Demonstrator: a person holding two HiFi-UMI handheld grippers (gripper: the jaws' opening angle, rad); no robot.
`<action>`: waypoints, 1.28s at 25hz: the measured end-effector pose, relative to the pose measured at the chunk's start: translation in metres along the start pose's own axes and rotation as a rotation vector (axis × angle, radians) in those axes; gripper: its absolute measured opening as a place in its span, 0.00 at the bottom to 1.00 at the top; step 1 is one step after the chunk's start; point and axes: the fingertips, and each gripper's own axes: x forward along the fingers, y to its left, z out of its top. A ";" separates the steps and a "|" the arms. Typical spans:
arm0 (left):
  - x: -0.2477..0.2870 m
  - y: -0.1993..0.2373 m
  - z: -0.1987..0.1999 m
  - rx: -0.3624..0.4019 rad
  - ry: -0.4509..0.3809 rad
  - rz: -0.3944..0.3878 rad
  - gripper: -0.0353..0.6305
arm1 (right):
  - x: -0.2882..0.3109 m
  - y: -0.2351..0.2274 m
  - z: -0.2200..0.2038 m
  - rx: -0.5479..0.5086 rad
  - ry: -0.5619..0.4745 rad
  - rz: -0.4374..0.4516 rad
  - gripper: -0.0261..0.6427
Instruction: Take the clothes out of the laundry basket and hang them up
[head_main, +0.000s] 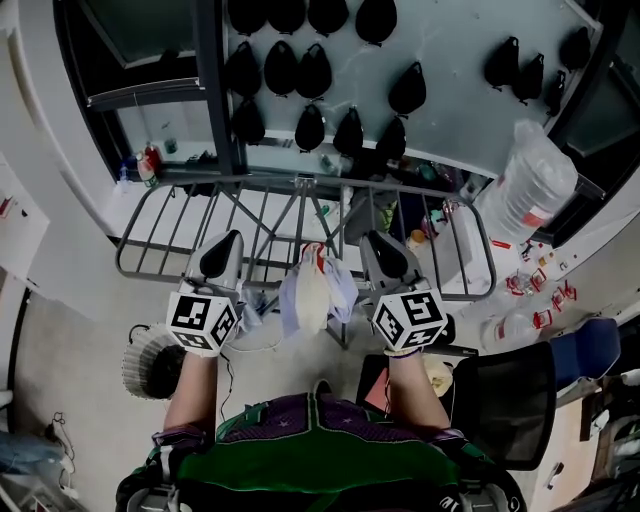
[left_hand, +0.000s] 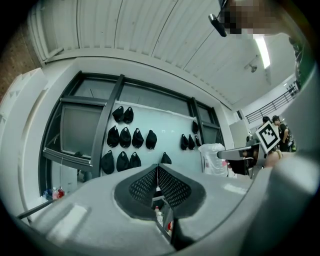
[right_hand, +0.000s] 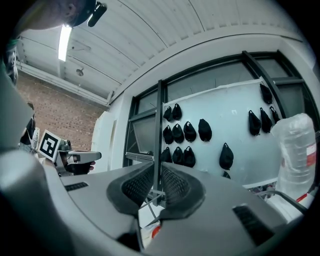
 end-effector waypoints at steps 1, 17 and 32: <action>-0.001 0.000 -0.001 -0.001 -0.001 0.001 0.08 | -0.001 0.000 0.000 -0.001 -0.002 -0.002 0.10; 0.000 -0.002 -0.009 -0.008 0.012 0.000 0.08 | -0.001 -0.003 0.008 0.007 -0.045 -0.003 0.04; -0.004 0.008 -0.013 -0.006 0.018 0.020 0.08 | 0.012 0.001 0.005 0.004 -0.051 -0.004 0.04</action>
